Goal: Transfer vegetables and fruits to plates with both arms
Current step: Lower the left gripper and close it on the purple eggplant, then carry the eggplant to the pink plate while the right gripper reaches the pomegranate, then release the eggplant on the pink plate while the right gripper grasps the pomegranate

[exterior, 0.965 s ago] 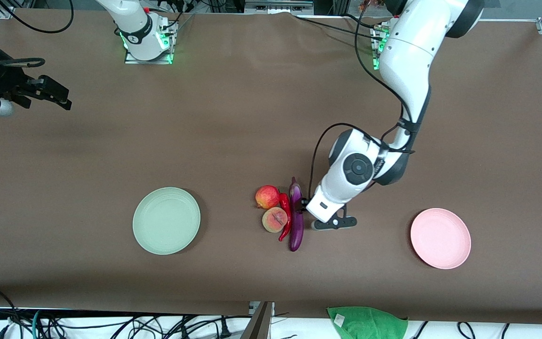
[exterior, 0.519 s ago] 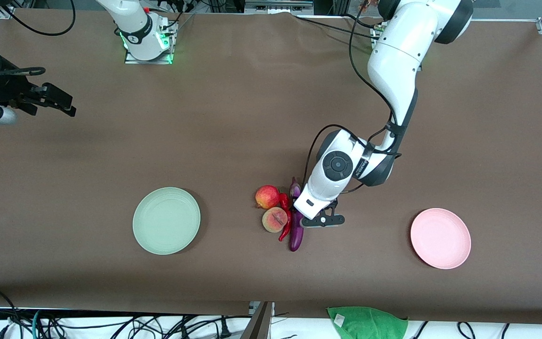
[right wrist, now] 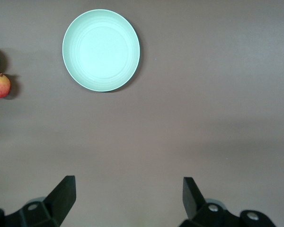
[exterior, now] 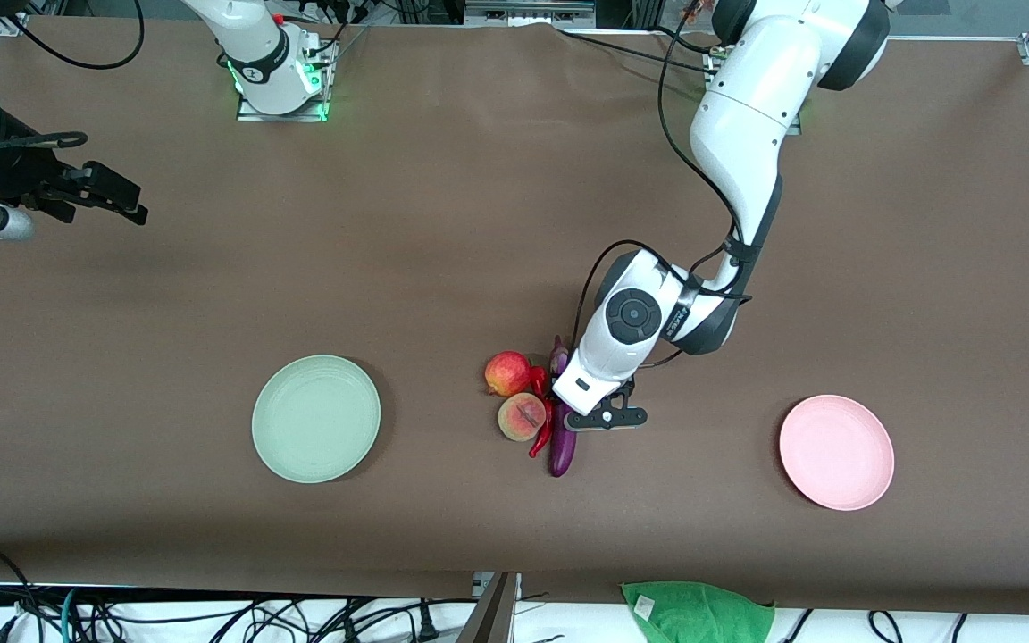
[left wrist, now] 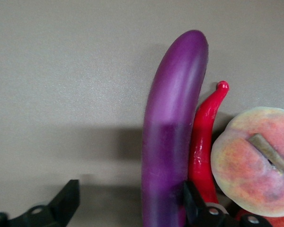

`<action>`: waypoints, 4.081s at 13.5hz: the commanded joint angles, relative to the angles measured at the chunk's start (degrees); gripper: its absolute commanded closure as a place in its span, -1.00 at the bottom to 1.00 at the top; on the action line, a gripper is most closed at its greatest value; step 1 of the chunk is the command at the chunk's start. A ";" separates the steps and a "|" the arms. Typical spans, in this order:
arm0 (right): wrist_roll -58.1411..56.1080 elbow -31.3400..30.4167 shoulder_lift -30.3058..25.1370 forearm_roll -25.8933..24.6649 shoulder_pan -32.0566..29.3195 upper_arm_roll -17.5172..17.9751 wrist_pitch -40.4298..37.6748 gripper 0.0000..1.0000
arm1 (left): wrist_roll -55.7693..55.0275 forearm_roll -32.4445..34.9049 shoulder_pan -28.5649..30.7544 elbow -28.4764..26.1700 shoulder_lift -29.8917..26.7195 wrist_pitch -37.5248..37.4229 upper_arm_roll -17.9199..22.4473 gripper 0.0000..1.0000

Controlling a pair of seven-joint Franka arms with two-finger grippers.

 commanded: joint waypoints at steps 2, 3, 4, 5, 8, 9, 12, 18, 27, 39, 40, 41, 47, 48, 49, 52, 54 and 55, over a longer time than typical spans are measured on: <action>-0.40 1.32 0.71 0.92 -0.83 0.37 -0.28 -0.99 | -1.41 0.76 -0.60 1.57 1.26 0.14 0.51 -0.07; -0.40 1.40 0.71 1.01 -0.83 0.37 -0.28 -0.99 | -1.49 0.58 -0.60 1.57 1.26 0.23 0.51 0.16; -0.40 1.32 0.71 1.01 -0.83 0.37 -0.19 -0.99 | -1.49 0.49 -0.60 1.57 1.26 0.23 0.51 0.19; -0.40 1.32 1.06 1.01 -0.83 0.37 -0.28 -0.99 | -1.58 0.41 -0.51 1.49 1.34 1.01 0.51 0.30; -0.40 1.40 1.41 1.01 -0.83 0.28 -0.28 -0.99 | -2.63 0.32 -0.42 0.61 1.34 4.18 0.42 0.06; -0.31 1.40 1.50 1.01 -0.83 0.28 -0.19 -0.99 | -3.25 0.32 -0.42 0.61 1.26 4.19 0.42 -0.27; -0.31 1.32 1.85 1.01 -0.74 0.28 -0.28 -0.99 | -3.34 -1.34 -0.16 0.61 1.26 4.19 0.42 -0.74; -0.75 1.14 8.34 0.48 1.01 0.98 -1.16 -1.00 | -2.55 -0.83 -0.07 0.52 2.04 5.58 0.42 -0.42; 26.36 1.32 22.66 4.44 18.74 0.98 21.83 -1.00 | -1.33 -1.53 4.49 1.48 -1.54 -2.54 0.07 1.00; 53.74 14.50 45.79 -3.91 36.79 -0.16 43.84 -1.00 | 38.48 -4.34 27.17 0.17 -7.71 -19.55 4.29 1.00; 53.83 14.50 46.32 -4.43 36.87 -0.16 45.67 -1.00 | 39.10 -3.82 27.61 0.08 -7.62 -19.46 4.38 1.00; 53.83 14.76 47.28 -4.44 36.87 -0.16 47.69 -1.00 | 40.16 -3.73 28.49 0.08 -7.45 -19.37 4.47 1.00; 53.92 15.99 50.54 -4.88 37.57 -0.95 53.15 -1.00 | 48.16 -4.60 32.63 -2.64 -4.98 -13.66 4.38 0.96; 53.92 16.17 50.98 -4.88 37.58 -1.13 53.94 -1.00 | 47.99 -4.61 32.63 -2.65 -4.81 -13.57 4.47 0.67; 53.92 16.17 51.51 -4.88 37.58 -1.39 55.00 -1.00 | 48.08 -4.52 32.54 -2.65 -4.90 -13.57 4.47 0.42; 53.83 16.70 52.21 -4.88 37.58 -1.48 56.32 -0.99 | 47.55 -4.61 32.28 -2.12 -4.98 -13.65 4.38 -1.00; 53.48 16.70 52.30 -4.88 37.58 -2.01 56.76 -0.88 | 47.11 -4.61 31.58 -1.42 -5.25 -14.53 4.20 -1.00; 53.22 16.70 52.39 -4.88 37.58 -2.09 56.85 -0.64 | 47.02 -4.52 31.40 -1.42 -5.42 -14.97 4.12 -1.00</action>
